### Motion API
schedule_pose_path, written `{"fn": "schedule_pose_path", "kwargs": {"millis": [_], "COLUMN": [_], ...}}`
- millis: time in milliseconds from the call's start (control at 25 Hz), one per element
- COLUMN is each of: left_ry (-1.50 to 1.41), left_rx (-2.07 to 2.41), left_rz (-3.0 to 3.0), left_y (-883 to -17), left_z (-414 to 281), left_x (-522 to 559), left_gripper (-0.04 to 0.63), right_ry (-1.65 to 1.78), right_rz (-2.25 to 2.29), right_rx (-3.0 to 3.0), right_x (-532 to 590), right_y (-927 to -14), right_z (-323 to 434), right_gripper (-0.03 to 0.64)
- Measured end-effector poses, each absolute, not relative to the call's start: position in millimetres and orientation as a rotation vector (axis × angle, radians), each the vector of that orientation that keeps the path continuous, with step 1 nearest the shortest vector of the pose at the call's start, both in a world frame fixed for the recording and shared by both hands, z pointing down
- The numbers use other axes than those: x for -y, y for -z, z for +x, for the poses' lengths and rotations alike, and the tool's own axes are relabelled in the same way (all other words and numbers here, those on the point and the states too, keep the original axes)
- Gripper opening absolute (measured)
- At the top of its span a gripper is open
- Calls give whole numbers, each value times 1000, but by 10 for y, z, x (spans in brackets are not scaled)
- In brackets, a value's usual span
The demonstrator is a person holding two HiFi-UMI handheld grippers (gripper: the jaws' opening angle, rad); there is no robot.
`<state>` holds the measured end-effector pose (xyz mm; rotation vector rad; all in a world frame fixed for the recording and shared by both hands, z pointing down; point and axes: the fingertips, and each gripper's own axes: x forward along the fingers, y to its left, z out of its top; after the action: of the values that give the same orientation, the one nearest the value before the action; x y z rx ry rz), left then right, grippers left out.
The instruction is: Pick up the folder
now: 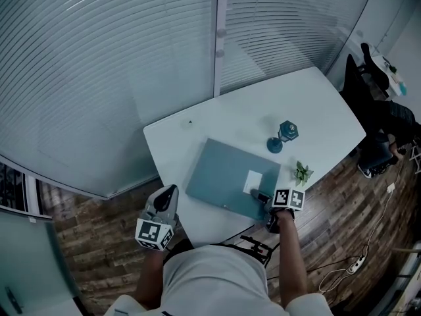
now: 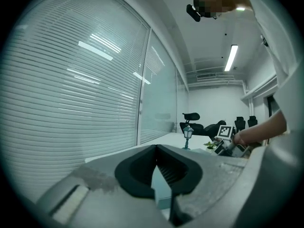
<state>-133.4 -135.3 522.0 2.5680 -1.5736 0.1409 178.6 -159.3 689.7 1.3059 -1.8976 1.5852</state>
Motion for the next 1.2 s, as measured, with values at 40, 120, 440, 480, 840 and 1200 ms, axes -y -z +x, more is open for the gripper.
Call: {"fn": "schedule_pose_path", "kwargs": {"millis": [40, 120, 440, 480, 840, 1200], "left_ry": [-132, -159, -331, -369, -530, -470], "left_rx": [1552, 1499, 1250, 1224, 895, 733], "left_rz": [2561, 2565, 2483, 2460, 2134, 1987], "left_y": [-5251, -5333, -5974, -6097, -6737, -6797], "left_z": [-1320, -1265, -1002, -963, -691, -420], "left_x": [1370, 1435, 2096, 2190, 2512, 2374], "left_gripper": [5, 22, 213, 257, 445, 407], "right_ry": [-1584, -1582, -1583, -1585, -1575, -1553], "right_rz": [1309, 1311, 1275, 1269, 1279, 1286], "right_rx": [1897, 1899, 1890, 1887, 1890, 1911], "right_x": [1593, 1597, 1594, 1590, 1533, 1528], "right_y": [-6900, -6905, -6958, -6968, -6961, -6910], "right_z": [1783, 1784, 1792, 1791, 1777, 1771], "right_gripper": [462, 462, 459, 459, 456, 457]}}
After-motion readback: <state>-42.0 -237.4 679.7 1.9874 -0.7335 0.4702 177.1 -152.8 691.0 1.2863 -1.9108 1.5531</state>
